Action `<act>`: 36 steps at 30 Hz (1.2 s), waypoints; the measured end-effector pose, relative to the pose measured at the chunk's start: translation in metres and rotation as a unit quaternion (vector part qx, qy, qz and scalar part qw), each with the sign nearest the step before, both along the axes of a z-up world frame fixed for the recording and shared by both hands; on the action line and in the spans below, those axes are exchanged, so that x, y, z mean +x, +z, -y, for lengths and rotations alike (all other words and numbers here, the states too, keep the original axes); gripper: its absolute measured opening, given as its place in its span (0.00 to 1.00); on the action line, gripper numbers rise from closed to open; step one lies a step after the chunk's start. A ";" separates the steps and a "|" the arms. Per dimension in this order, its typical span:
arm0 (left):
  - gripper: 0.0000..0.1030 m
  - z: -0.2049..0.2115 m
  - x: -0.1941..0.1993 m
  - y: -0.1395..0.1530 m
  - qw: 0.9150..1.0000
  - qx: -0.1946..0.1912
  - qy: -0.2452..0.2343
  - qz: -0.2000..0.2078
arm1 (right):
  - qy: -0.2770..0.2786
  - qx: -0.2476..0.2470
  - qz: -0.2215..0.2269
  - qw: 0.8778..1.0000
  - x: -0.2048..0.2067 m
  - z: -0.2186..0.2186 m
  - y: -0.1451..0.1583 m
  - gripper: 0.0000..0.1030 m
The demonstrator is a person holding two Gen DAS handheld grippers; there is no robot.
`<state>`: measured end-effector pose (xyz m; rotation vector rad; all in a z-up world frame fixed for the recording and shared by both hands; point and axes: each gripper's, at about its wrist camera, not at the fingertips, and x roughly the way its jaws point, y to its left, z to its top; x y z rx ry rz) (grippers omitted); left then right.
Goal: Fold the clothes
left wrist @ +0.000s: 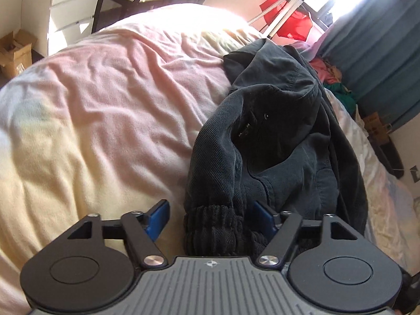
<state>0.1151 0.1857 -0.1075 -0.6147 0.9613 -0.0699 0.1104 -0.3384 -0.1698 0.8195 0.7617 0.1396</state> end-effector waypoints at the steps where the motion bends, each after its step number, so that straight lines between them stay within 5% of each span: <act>1: 0.81 0.000 0.003 -0.003 1.000 -0.018 -0.001 -0.004 | -0.002 0.002 0.001 1.000 0.001 0.000 -0.001 0.45; 6: 0.59 0.002 0.016 -0.019 0.998 -0.048 -0.007 -0.026 | 0.025 0.005 0.008 1.000 0.008 -0.014 -0.007 0.44; 9: 0.36 0.003 0.022 -0.020 0.999 -0.025 -0.013 -0.020 | 0.041 -0.002 0.022 0.999 0.006 -0.021 -0.003 0.24; 11: 0.26 0.001 0.024 -0.014 1.000 -0.016 -0.014 -0.002 | 0.039 0.018 0.022 0.999 0.002 -0.017 -0.002 0.22; 17: 0.19 -0.008 0.027 0.031 0.997 -0.019 0.020 0.068 | 0.015 0.074 0.022 0.997 -0.025 -0.025 0.012 0.20; 21: 0.17 -0.035 0.052 0.081 0.993 -0.009 0.039 0.111 | 0.028 0.132 0.035 0.990 -0.038 -0.067 0.026 0.20; 29: 0.15 -0.124 0.135 0.187 0.970 0.139 0.070 0.187 | 0.139 0.235 0.071 0.959 0.001 -0.225 0.045 0.20; 33: 0.15 -0.166 0.197 0.188 0.952 0.225 0.105 0.179 | 0.194 0.265 0.063 0.942 0.041 -0.316 0.033 0.21; 36: 0.16 -0.187 0.242 0.149 0.943 0.278 0.111 0.143 | 0.215 0.261 0.028 0.941 0.072 -0.366 0.004 0.21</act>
